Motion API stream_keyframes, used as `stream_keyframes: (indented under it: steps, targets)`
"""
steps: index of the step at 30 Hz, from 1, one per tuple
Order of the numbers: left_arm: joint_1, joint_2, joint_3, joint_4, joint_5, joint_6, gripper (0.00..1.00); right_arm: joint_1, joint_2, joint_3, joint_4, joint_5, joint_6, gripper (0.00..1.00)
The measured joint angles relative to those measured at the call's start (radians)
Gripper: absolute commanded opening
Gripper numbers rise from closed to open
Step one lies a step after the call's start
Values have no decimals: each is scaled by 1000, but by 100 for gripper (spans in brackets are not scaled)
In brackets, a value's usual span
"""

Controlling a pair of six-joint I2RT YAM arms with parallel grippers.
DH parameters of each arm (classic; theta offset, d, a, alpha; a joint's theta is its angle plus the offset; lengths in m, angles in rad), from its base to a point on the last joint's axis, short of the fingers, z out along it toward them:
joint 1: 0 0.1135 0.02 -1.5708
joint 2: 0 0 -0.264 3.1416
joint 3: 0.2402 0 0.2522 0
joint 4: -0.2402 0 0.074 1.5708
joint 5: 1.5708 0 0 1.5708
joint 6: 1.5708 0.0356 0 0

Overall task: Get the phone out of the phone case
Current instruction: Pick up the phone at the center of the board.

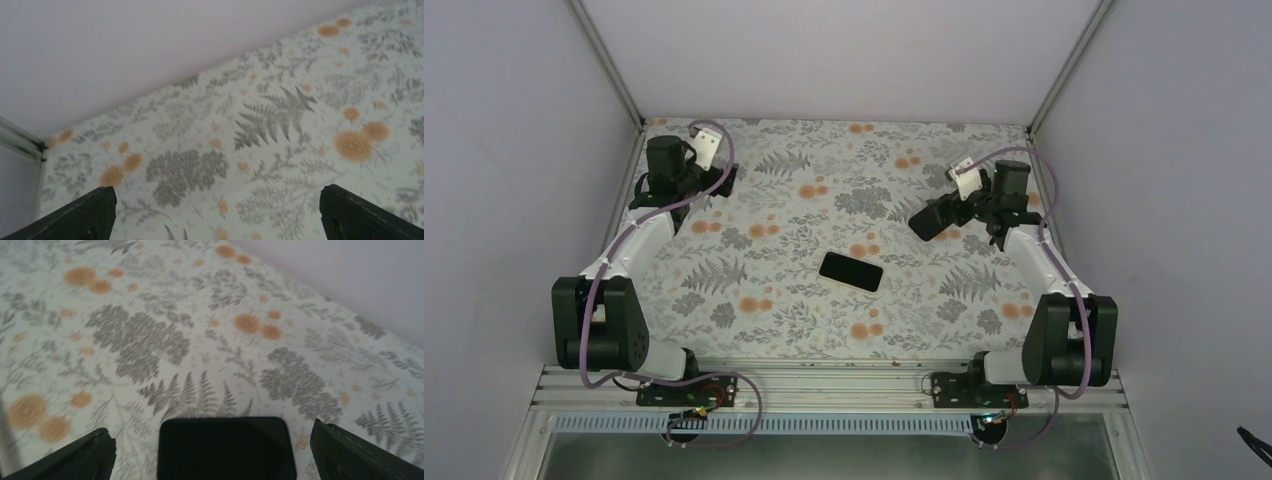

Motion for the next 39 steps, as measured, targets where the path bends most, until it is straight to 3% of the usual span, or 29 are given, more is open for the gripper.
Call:
stream_keyframes:
  steps: [11, 16, 22, 30, 39]
  targets:
    - [-6, -7, 15, -231, 5, 63, 100, 34, -13, 27, -304, -42, -188, 100]
    - [-6, -21, 24, -259, 7, 86, 100, 219, -11, 61, -435, 1, -241, 100]
    - [-10, -22, 43, -257, 6, 98, 100, 498, 56, 63, -455, 89, -216, 100]
    - [-11, -22, 43, -260, 4, 108, 100, 590, 221, 64, -444, 168, -173, 100]
    - [-11, -15, 43, -267, -3, 129, 100, 611, 369, 126, -436, 178, -163, 100]
